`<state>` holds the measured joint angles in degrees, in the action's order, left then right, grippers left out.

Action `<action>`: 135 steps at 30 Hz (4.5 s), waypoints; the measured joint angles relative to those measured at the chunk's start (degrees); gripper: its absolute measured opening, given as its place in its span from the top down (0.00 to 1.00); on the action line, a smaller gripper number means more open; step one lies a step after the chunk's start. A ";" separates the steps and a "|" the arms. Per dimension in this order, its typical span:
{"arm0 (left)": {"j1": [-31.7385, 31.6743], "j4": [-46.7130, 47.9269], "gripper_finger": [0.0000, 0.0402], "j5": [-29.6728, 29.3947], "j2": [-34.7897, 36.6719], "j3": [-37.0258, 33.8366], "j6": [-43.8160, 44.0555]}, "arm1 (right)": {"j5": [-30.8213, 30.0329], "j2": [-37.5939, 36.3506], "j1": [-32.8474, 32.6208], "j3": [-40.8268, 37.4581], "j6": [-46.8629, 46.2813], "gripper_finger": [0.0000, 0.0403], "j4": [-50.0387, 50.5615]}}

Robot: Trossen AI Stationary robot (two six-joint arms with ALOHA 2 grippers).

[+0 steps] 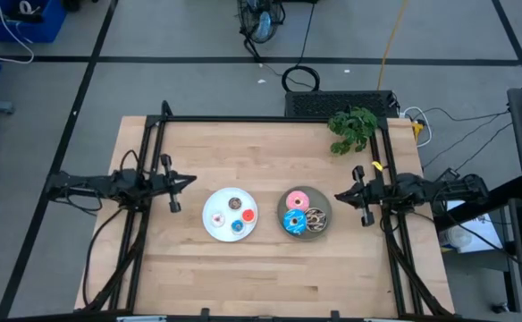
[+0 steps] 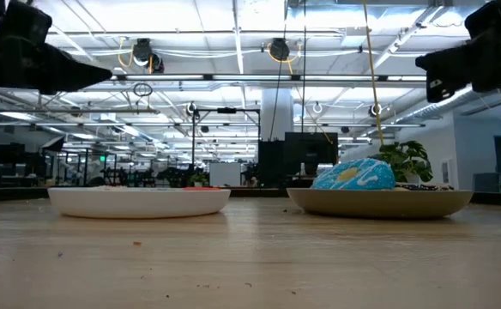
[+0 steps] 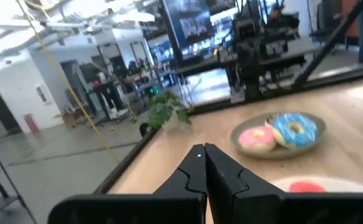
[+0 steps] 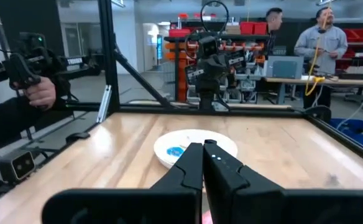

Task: Pick & Place donuts
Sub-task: Return to Home Position

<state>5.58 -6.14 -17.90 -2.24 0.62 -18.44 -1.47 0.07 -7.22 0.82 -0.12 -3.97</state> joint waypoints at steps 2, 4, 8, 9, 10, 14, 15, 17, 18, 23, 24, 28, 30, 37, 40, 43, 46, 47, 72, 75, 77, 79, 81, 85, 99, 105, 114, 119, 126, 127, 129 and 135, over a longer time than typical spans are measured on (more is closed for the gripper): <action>-0.22 3.01 1.00 -0.26 1.77 0.13 1.26 | -0.60 0.02 0.04 -0.01 -0.14 1.00 1.42; -0.86 3.08 0.99 2.30 1.80 0.15 2.18 | -2.18 0.07 0.02 -0.02 -0.95 1.00 1.64; -2.03 3.84 1.00 6.64 0.57 0.15 3.30 | -2.76 0.08 0.02 -0.02 -0.42 1.00 1.49; -2.25 3.89 0.99 6.99 0.21 0.15 3.73 | -2.80 0.09 0.02 -0.01 -0.42 1.00 1.46; -2.45 3.88 0.99 7.07 0.02 0.15 4.17 | -2.95 0.12 0.02 -0.01 -0.38 1.00 1.57; -2.95 3.94 0.99 7.21 -0.70 0.15 6.94 | -4.55 0.12 0.04 -0.02 -0.81 1.00 1.71; -3.00 3.93 0.99 7.16 -1.02 0.14 8.04 | -4.50 0.12 0.03 -0.02 -0.79 1.00 1.71; -2.99 3.81 0.96 7.18 -1.33 0.12 9.65 | -4.50 0.12 0.02 -0.01 -0.64 1.00 1.69; -2.99 3.55 0.95 7.16 -1.48 0.10 9.98 | -4.49 0.12 0.02 -0.02 -0.64 1.00 1.67; -2.99 2.53 0.89 7.18 -1.61 -0.04 9.80 | -4.49 0.12 0.02 0.00 -0.70 1.00 1.67; -2.99 2.33 0.88 7.14 -1.61 -0.07 9.79 | -4.50 0.12 0.02 -0.02 -0.70 1.00 1.67; -2.99 2.11 0.86 7.13 -1.61 -0.07 9.80 | -4.49 0.12 0.02 0.00 -0.70 1.00 1.67; -2.99 1.87 0.86 7.13 -1.61 -0.07 9.79 | -4.49 0.14 0.02 -0.02 -0.70 1.00 1.67; -2.99 1.76 0.86 7.11 -1.61 -0.07 9.77 | -4.49 0.12 0.02 -0.02 -0.70 1.00 1.67; -2.99 1.73 0.86 7.09 -1.61 -0.07 9.77 | -4.47 0.12 0.02 -0.01 -0.70 1.00 1.67; -2.99 1.71 0.86 7.09 -1.61 -0.07 9.75 | -4.47 0.12 0.02 -0.02 -0.70 1.00 1.67; -2.99 1.69 0.86 7.07 -1.61 -0.07 9.75 | -4.47 0.12 0.02 -0.01 -0.70 1.00 1.67; -2.99 1.69 0.86 7.07 -1.61 -0.07 9.75 | -4.47 0.12 0.02 -0.01 -0.70 1.00 1.67; -2.99 1.62 0.86 7.07 -1.61 -0.07 9.71 | -4.47 0.12 0.00 0.00 -0.70 1.00 1.67; -2.98 1.62 0.86 7.07 -1.61 -0.07 9.71 | -4.47 0.13 0.01 -0.01 -0.71 1.00 1.67; -2.99 1.62 0.86 7.07 -1.61 -0.07 9.71 | -4.47 0.13 0.00 -0.01 -0.70 1.00 1.66; -2.99 1.62 0.86 7.07 -1.61 -0.05 9.71 | -4.47 0.12 0.02 -0.02 -0.72 1.00 1.67; -2.99 1.62 0.86 7.07 -1.61 -0.04 9.71 | -4.47 0.12 0.01 -0.02 -0.71 1.00 1.67; -2.99 1.62 0.86 7.07 -1.61 -0.04 9.73 | -4.46 0.12 0.01 -0.02 -0.70 1.00 1.67; -2.99 1.62 0.86 7.07 -1.61 -0.04 9.73 | -4.45 0.14 0.00 -0.02 -0.70 1.00 1.67; -2.98 1.62 0.86 7.07 -1.61 -0.04 9.73 | -4.44 0.13 0.00 -0.01 -0.71 1.00 1.67; -2.97 1.62 0.86 7.07 -1.61 -0.02 9.73 | -4.46 0.14 0.02 0.00 -0.70 1.00 1.64; -2.98 1.62 0.86 7.07 -1.61 0.00 9.73 | -4.45 0.13 0.00 0.00 -0.71 1.00 1.67; -2.99 1.62 0.86 7.07 -1.61 0.00 9.73 | -4.45 0.13 0.01 0.00 -0.71 1.00 1.67; -2.97 1.62 0.86 7.07 -1.60 0.00 9.73 | -4.44 0.14 0.00 0.00 -0.70 1.00 1.67; -2.97 1.62 0.86 7.07 -1.60 0.00 9.73 | -4.44 0.14 0.02 0.00 -0.70 1.00 1.67; -2.99 1.62 0.86 7.07 -1.61 0.00 9.73 | -4.44 0.14 0.00 -0.01 -0.71 1.00 1.66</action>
<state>2.59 -4.51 -10.83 -3.85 0.62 -8.71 -5.91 0.21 -7.22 0.81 -0.83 -2.31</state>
